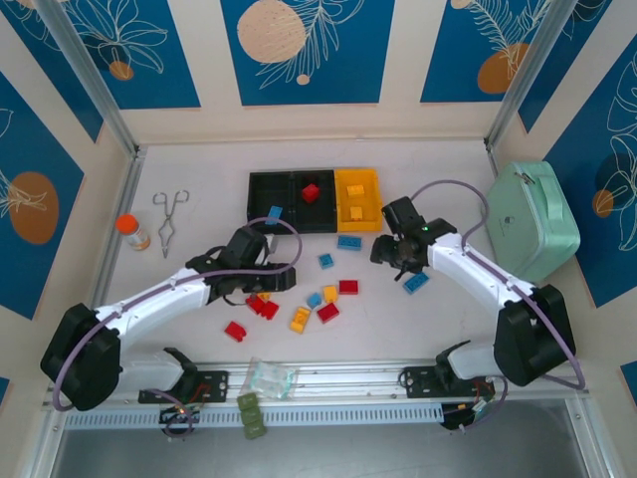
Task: Sort the legos into containers by color
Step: Pick up the lego from the middle-right of the table.
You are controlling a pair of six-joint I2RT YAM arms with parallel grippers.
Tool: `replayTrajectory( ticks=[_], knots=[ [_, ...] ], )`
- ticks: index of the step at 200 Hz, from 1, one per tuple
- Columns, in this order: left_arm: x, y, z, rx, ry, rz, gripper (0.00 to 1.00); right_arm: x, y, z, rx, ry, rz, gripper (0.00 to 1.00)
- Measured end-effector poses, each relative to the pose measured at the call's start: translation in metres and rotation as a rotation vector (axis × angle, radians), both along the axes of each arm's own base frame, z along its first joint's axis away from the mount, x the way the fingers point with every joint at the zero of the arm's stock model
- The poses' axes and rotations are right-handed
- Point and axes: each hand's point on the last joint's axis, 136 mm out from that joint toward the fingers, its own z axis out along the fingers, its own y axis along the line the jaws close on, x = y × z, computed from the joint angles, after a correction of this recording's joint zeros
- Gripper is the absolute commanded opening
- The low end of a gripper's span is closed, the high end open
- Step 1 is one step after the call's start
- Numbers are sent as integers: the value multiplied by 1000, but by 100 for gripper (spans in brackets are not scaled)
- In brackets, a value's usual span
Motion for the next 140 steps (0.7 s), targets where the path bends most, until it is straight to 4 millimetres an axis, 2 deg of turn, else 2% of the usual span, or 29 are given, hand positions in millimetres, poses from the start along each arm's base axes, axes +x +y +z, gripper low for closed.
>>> replayTrajectory(
  ticks=[36,79,96,113,132,140],
  knots=[
    [-4,-15,-5,-9,11,-44,62,-17,-30,-18,-26,66,-148,70],
    [-4,-26,-6,-18,9,-69,62,-37,-50,-44,-53,142,-253,67],
    [-5,-27,-6,-18,9,-72,62,-44,-54,-59,-63,186,-274,62],
    [-4,-28,-7,-17,10,-72,62,-47,-55,-69,-67,212,-291,51],
    [-4,-28,-8,-15,12,-73,62,-44,-53,-71,-61,210,-294,39],
    [-4,-28,-8,-15,13,-73,62,-43,-53,-71,-57,204,-295,37]
  ],
)
